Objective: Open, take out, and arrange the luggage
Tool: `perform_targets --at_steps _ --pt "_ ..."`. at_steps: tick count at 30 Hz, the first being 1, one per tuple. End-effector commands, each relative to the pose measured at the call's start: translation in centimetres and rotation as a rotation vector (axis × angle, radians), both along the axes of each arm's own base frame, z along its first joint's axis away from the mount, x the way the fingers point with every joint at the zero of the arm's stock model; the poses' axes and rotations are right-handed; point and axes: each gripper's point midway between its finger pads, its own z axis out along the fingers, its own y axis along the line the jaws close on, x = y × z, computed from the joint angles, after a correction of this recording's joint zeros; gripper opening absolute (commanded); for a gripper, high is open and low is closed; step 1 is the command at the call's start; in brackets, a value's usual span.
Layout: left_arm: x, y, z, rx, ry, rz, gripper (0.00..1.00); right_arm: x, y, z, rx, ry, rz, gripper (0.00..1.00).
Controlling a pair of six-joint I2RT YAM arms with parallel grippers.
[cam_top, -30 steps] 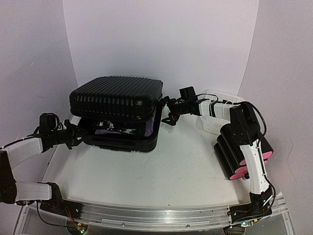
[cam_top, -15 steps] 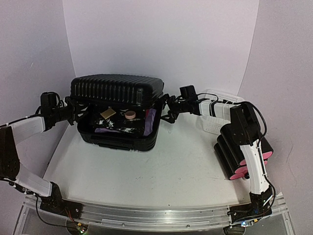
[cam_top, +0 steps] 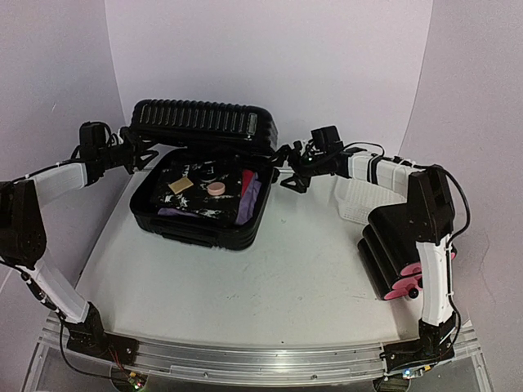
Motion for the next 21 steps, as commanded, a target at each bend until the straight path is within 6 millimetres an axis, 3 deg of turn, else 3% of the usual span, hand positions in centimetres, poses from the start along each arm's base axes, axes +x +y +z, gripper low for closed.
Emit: perform_targets --at_steps 1,5,13,17,21 --pt "1.7 -1.5 5.6 -0.011 -0.158 -0.035 0.41 1.6 -0.4 2.2 -0.046 -0.127 -0.006 0.98" --pt "3.8 -1.8 8.0 -0.023 -0.203 -0.035 0.41 3.7 0.2 3.8 -0.040 -0.205 -0.021 0.96" --pt "8.8 -2.1 10.3 -0.015 -0.293 -0.032 0.46 7.8 0.8 7.2 -0.017 -0.338 -0.093 0.96" --pt "9.5 -2.4 11.9 0.013 -0.369 -0.050 0.57 10.4 0.4 8.8 -0.012 -0.414 -0.171 0.95" --pt "9.1 -2.5 11.4 0.046 -0.381 -0.068 0.67 13.2 -0.7 9.7 0.012 -0.463 -0.269 0.89"
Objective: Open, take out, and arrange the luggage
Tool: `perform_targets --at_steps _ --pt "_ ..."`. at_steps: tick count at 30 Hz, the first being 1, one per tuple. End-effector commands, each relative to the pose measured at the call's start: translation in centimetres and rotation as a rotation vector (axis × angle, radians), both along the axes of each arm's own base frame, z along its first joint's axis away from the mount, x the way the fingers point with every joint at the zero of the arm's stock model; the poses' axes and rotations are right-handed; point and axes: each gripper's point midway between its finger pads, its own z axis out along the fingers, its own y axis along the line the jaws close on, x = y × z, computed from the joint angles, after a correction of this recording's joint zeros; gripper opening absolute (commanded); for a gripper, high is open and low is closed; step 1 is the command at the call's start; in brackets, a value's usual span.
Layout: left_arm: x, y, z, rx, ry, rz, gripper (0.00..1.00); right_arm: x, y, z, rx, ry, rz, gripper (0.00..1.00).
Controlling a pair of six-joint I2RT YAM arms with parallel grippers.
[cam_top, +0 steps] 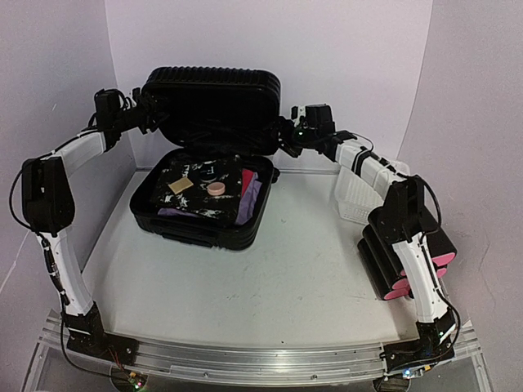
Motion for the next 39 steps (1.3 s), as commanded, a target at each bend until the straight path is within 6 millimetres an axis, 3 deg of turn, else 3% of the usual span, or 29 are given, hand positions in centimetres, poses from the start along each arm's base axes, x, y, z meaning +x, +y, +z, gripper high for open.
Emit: perform_targets --at_steps 1,3,9,13,15,17,21,24,26,29,34,39 --pt "-1.4 -0.6 3.1 0.052 -0.133 -0.033 0.70 3.8 -1.9 3.0 0.049 -0.130 -0.135 0.89" --pt "-2.1 -0.6 2.8 0.087 -0.151 -0.037 0.76 4.7 -2.2 3.5 0.077 -0.155 -0.161 0.90" --pt "-2.7 0.3 5.2 0.132 -0.211 -0.050 0.96 6.4 -3.8 4.1 0.110 -0.208 -0.216 0.96" --pt "-2.7 0.3 6.1 0.145 -0.229 -0.069 0.99 5.9 -3.7 4.3 0.090 -0.208 -0.189 0.98" --pt "-2.9 0.7 5.2 0.173 -0.198 -0.046 0.96 5.5 -3.5 4.1 0.072 -0.201 -0.168 0.98" --pt "-3.6 1.2 2.7 0.239 -0.133 -0.017 0.91 5.1 -3.5 3.9 0.055 -0.192 -0.152 0.98" --pt "-6.5 3.9 -5.5 0.495 0.088 0.065 0.89 4.7 -3.4 4.0 0.032 -0.193 -0.139 0.98" --pt "-9.2 6.6 -12.1 0.694 0.261 0.117 0.93 4.7 -3.5 4.5 0.025 -0.209 -0.143 0.98" --pt "-10.2 9.8 -15.4 0.796 0.377 0.191 0.98 4.7 -3.6 4.8 0.022 -0.216 -0.145 0.98" --pt "-10.6 12.2 -18.9 0.902 0.473 0.245 0.99 4.8 -3.6 4.9 0.028 -0.218 -0.150 0.98" --pt "-11.3 14.2 -23.6 1.001 0.636 0.269 0.94 4.6 -3.2 4.6 0.030 -0.208 -0.141 0.98" --pt "-13.8 14.8 -27.3 1.036 0.747 0.252 0.87 4.4 -2.9 5.0 0.028 -0.221 -0.138 0.98"
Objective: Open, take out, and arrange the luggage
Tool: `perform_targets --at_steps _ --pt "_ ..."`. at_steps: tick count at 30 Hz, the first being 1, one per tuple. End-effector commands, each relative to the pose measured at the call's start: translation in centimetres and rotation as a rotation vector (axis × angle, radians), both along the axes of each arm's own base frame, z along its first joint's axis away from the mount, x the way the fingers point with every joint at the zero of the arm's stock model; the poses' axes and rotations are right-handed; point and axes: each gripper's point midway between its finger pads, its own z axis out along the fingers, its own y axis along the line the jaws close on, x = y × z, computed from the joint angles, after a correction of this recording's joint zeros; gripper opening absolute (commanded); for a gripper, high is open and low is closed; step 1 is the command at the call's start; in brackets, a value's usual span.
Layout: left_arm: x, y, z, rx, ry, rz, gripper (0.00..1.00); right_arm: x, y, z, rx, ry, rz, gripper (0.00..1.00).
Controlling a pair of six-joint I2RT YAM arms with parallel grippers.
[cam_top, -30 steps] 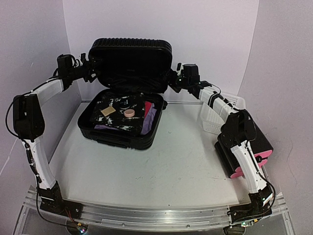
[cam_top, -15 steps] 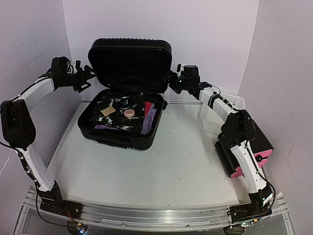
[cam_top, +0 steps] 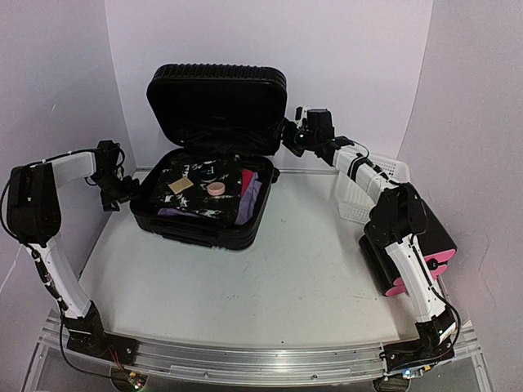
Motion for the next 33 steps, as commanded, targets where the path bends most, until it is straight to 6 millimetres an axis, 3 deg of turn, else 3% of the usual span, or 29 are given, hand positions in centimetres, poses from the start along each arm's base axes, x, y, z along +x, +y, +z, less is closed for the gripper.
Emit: perform_targets --at_steps 1,9,16,22,24,28,33 --pt "-2.5 1.3 -2.3 0.083 0.094 0.019 0.84 -0.3 -1.0 6.4 0.041 -0.118 -0.025 0.98" --pt "-7.0 -0.8 -4.4 -0.031 0.158 0.033 0.51 -0.8 -0.4 6.7 0.030 -0.130 -0.017 0.98" --pt "-11.4 -2.0 -5.2 -0.116 0.173 0.071 0.48 -0.8 -0.5 7.1 0.021 -0.145 -0.028 0.98" --pt "-13.9 -3.2 -4.8 -0.162 0.164 0.052 0.45 -0.7 -0.8 8.3 0.027 -0.173 -0.042 0.98" --pt "-14.3 -3.4 -4.3 -0.170 0.146 0.039 0.51 -0.8 -0.7 8.5 0.032 -0.174 -0.041 0.98" --pt "-14.1 -3.8 -0.6 -0.170 0.066 -0.022 0.75 -1.3 -0.1 8.6 0.027 -0.177 -0.024 0.98" --pt "-13.3 -6.3 8.7 -0.110 -0.181 -0.165 0.83 -1.6 0.5 8.4 0.020 -0.179 -0.016 0.98"
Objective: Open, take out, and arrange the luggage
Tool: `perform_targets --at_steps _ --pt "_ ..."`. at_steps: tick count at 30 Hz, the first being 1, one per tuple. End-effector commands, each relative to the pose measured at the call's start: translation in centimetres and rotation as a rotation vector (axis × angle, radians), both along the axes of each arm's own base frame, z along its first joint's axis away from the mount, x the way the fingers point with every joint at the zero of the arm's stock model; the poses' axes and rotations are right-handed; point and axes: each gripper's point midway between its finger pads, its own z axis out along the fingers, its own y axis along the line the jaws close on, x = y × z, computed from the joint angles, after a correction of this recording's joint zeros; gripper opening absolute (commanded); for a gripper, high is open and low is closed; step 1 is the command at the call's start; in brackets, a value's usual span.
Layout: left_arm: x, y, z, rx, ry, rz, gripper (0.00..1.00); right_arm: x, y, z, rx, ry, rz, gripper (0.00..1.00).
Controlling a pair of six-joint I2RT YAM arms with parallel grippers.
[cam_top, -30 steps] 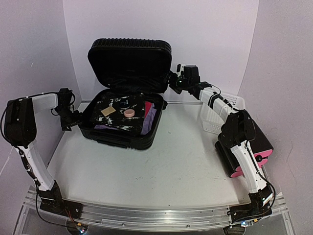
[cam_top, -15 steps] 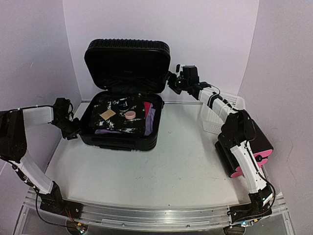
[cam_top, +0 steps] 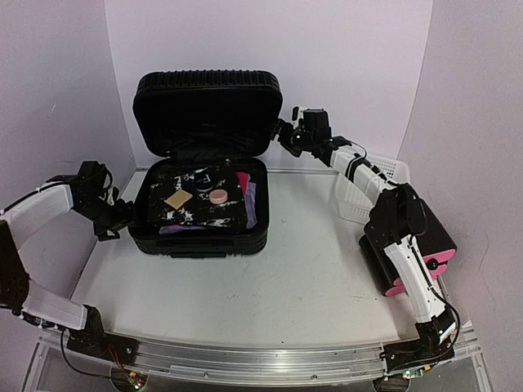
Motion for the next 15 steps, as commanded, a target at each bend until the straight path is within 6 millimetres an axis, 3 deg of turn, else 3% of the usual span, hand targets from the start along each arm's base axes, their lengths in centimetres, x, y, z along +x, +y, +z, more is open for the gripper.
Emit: perform_targets --at_steps 1,6,8,11,15 --pt "1.0 -2.8 10.3 0.029 -0.289 -0.146 0.83 -1.1 -0.3 8.5 0.059 -0.158 -0.013 0.98" --pt "2.1 -10.1 17.0 -0.094 -0.516 -0.385 0.74 -1.3 0.0 8.4 0.058 -0.153 -0.009 0.98" --pt "3.2 -11.9 19.6 -0.131 -0.613 -0.421 0.68 -1.4 0.1 8.3 0.055 -0.150 -0.007 0.98" --pt "5.7 -13.6 23.7 -0.182 -0.736 -0.442 0.63 -1.6 0.2 8.3 0.049 -0.148 -0.005 0.98" --pt "10.2 -14.2 28.8 -0.149 -0.850 -0.408 0.59 -1.9 0.4 8.6 0.044 -0.148 -0.001 0.98"
